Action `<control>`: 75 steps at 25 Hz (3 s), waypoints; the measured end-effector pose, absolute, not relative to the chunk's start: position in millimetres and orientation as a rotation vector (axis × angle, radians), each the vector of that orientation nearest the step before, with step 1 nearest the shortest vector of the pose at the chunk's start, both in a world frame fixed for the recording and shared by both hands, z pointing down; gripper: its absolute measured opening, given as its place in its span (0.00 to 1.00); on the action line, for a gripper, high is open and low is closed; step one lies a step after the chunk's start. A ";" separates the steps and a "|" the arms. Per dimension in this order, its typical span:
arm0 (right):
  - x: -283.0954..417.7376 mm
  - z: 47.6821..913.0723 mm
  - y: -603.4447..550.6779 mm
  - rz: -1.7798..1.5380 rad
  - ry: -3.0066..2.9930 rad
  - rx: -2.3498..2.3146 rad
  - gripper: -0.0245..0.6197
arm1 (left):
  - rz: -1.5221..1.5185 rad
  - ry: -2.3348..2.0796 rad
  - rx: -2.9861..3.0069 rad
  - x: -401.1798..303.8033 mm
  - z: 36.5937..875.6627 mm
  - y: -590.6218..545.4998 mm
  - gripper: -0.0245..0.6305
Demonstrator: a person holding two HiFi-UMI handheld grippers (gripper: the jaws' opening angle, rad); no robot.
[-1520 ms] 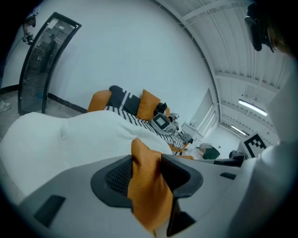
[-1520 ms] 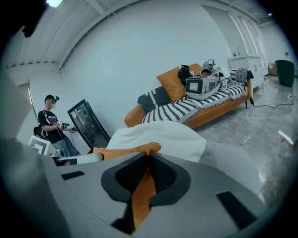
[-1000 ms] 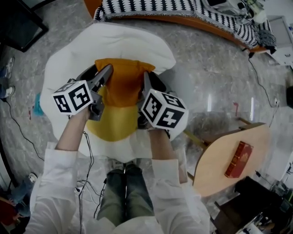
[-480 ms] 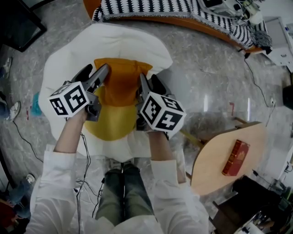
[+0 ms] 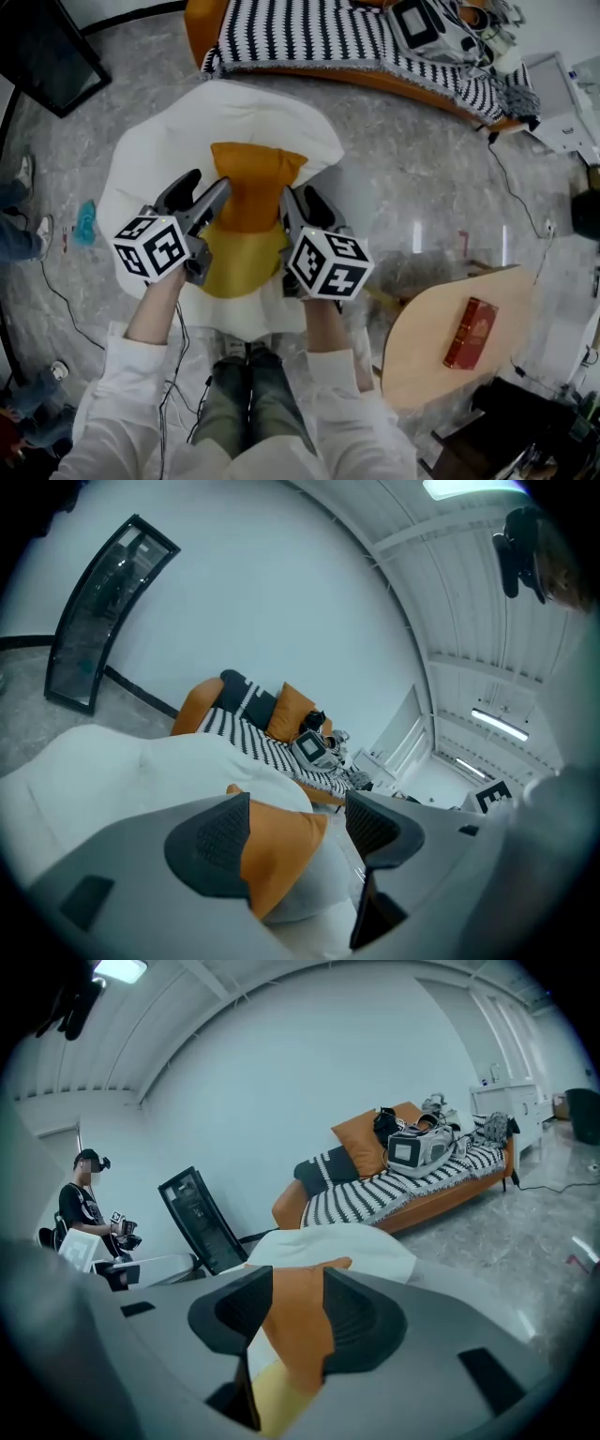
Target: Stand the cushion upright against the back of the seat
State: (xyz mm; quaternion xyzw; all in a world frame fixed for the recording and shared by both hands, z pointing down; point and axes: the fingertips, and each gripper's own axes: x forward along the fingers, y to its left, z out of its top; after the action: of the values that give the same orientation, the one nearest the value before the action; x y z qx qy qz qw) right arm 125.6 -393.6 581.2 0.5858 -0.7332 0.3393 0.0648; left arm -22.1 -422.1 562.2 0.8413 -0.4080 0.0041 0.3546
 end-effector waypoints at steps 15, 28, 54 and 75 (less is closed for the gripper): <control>92.6 407.5 -315.0 0.849 -2.411 1.635 0.28 | 0.007 -0.879 2.365 -13.4 392.9 -315.8 0.48; 66.8 274.3 -214.8 0.712 -2.626 1.599 0.12 | -0.057 -0.859 2.402 -31.8 282.6 -225.1 0.25; 35.3 273.9 -112.9 0.681 -2.601 1.292 0.06 | 0.123 -0.876 2.418 -10.3 284.2 -121.5 0.05; 24.1 305.2 -111.4 0.716 -2.512 1.075 0.06 | 0.233 -0.840 2.355 -15.9 314.0 -114.5 0.05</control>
State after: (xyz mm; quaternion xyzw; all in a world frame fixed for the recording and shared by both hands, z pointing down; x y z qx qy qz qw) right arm 24.1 -111.4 305.2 0.3759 -0.8782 0.2502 0.1577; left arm -15.9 -114.5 314.0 0.8916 -0.3181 0.0882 0.3101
